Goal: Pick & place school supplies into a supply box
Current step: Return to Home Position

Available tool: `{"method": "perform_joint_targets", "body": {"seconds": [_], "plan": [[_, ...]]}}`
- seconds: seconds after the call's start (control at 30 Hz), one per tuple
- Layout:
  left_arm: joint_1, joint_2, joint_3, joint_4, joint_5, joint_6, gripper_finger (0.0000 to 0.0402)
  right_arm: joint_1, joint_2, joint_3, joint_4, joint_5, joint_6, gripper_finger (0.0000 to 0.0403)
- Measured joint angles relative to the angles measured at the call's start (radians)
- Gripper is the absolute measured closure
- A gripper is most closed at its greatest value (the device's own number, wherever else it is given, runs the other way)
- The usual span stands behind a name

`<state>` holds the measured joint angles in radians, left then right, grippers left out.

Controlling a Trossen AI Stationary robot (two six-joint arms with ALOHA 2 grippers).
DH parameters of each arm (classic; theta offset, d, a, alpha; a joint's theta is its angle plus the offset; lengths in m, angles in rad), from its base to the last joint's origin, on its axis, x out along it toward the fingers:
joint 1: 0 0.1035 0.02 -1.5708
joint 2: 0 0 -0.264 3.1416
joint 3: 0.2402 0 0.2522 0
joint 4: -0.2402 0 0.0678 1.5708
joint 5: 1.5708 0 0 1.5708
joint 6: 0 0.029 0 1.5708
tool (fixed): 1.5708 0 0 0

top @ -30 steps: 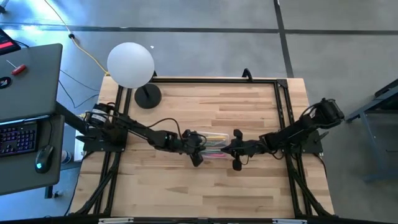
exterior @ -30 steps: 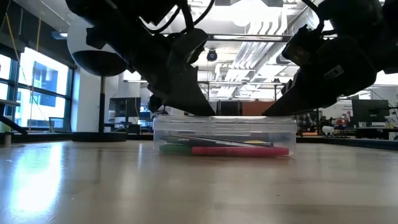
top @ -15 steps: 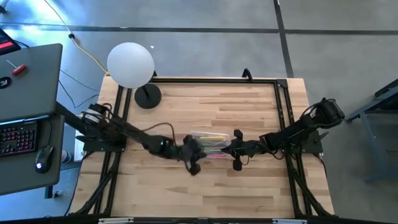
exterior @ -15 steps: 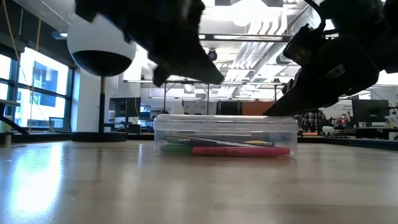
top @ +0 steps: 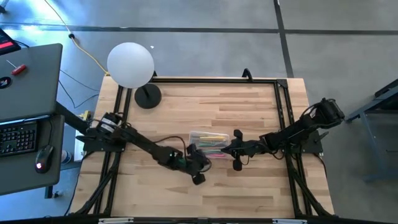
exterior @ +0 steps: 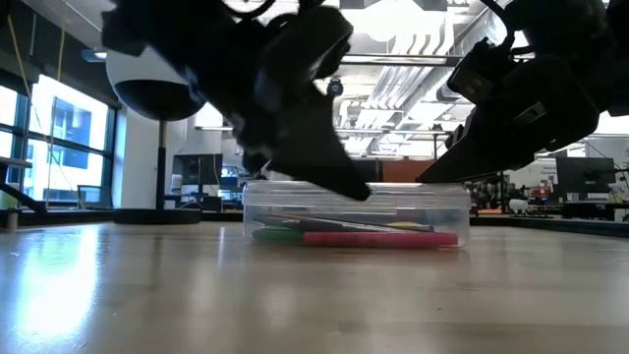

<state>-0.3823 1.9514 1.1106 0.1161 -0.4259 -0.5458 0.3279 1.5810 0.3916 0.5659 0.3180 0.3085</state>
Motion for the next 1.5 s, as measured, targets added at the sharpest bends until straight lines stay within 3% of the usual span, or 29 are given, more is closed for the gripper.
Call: {"method": "perform_joint_targets", "body": {"seconds": [0.1,0.23,0.53,0.7,0.83,1.1,1.3,1.37,1.5], "plan": [[0.046,0.015,0.009,-0.084,-0.027,-0.006,0.0392,-0.001,0.0,0.0,0.003,-0.012,-0.002,0.0403],[0.103,0.013,0.009,-0.119,0.037,-0.042,0.0392,-0.001,-0.001,0.0,0.002,-0.024,-0.003,0.0403],[0.058,0.008,0.01,-0.085,0.035,-0.061,0.0392,0.0,0.001,-0.002,0.048,-0.042,-0.029,0.0403],[0.038,-0.071,0.01,-0.16,-0.046,-0.068,0.0392,0.001,-0.002,-0.002,0.104,-0.062,-0.06,0.0403],[0.042,-0.176,0.01,-0.334,-0.143,-0.095,0.0392,0.016,-0.032,-0.002,0.092,-0.063,-0.058,0.0403],[0.043,-0.344,0.01,-0.555,-0.293,-0.119,0.0392,0.093,-0.172,-0.002,-0.002,0.029,-0.081,0.0403],[0.113,-0.3,-0.015,-0.544,-0.283,-0.175,0.0392,0.136,-0.221,-0.002,-0.053,0.055,-0.007,0.0403],[0.14,-0.266,-0.042,-0.561,-0.281,-0.201,0.0392,0.144,-0.193,-0.002,-0.057,0.055,0.037,0.0403],[0.197,-0.208,-0.055,-0.432,-0.236,-0.17,0.0392,0.157,-0.107,-0.002,-0.037,0.082,0.056,0.0403]]}}
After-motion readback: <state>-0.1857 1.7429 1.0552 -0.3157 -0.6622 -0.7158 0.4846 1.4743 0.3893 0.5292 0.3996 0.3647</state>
